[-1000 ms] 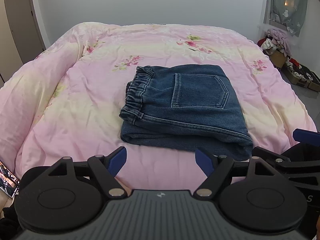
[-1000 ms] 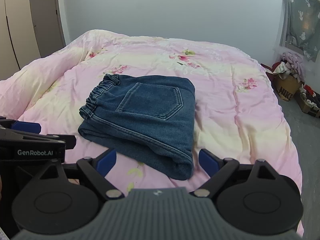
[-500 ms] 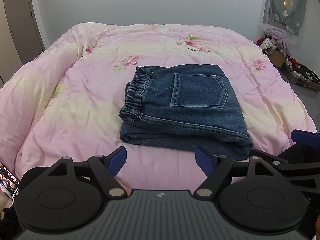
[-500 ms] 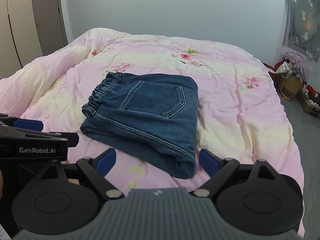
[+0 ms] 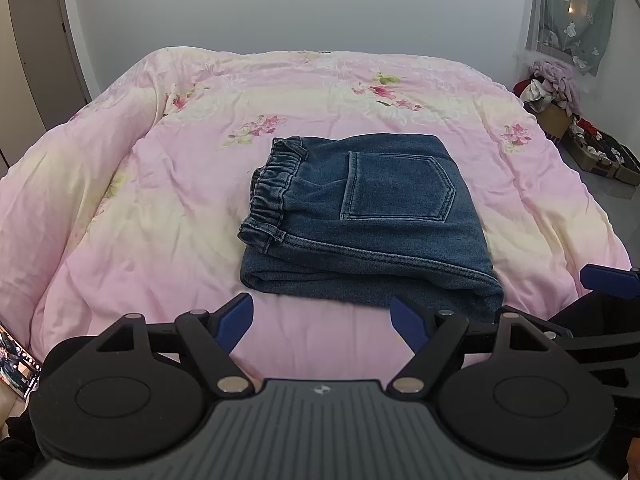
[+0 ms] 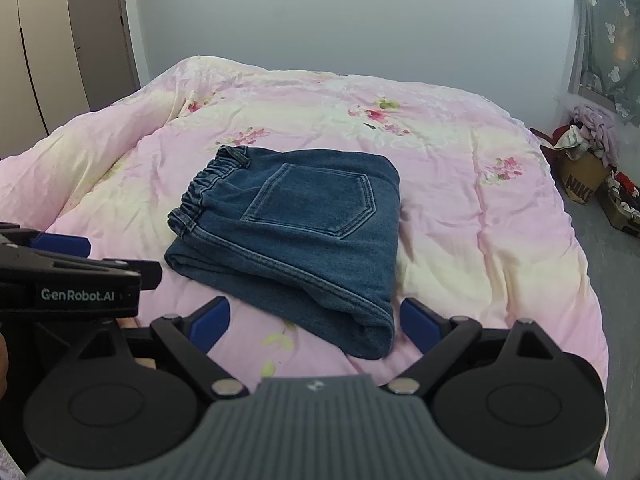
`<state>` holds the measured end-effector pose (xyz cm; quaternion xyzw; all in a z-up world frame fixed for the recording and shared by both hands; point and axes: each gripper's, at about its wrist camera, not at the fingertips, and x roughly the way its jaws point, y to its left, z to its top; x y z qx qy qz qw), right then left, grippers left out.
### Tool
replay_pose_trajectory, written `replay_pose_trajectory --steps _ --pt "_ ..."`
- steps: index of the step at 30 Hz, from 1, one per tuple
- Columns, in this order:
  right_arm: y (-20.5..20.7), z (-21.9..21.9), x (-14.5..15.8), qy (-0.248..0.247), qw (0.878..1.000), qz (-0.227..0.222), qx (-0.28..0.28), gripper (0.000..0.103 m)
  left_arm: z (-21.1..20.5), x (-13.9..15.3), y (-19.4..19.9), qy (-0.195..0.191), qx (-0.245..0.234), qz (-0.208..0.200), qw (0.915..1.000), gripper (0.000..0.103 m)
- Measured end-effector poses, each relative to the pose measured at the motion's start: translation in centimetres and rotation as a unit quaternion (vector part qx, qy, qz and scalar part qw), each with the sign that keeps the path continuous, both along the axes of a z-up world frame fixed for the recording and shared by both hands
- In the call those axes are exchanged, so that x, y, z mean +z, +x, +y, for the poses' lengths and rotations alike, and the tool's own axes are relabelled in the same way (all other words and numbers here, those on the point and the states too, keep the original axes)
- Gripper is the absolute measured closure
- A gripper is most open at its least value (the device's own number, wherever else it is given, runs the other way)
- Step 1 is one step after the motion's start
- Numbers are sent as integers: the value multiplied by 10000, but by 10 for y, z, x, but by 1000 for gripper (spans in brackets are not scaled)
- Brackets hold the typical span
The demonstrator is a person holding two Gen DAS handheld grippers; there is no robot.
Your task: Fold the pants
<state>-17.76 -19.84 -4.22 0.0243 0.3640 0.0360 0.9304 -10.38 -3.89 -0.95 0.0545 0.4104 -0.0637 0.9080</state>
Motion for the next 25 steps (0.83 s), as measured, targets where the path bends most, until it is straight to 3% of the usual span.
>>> replay_pose_trajectory --steps 25 --pt "1 -5 0 -3 10000 24 -14 13 -2 7 2 5 -39 -163 9999 12"
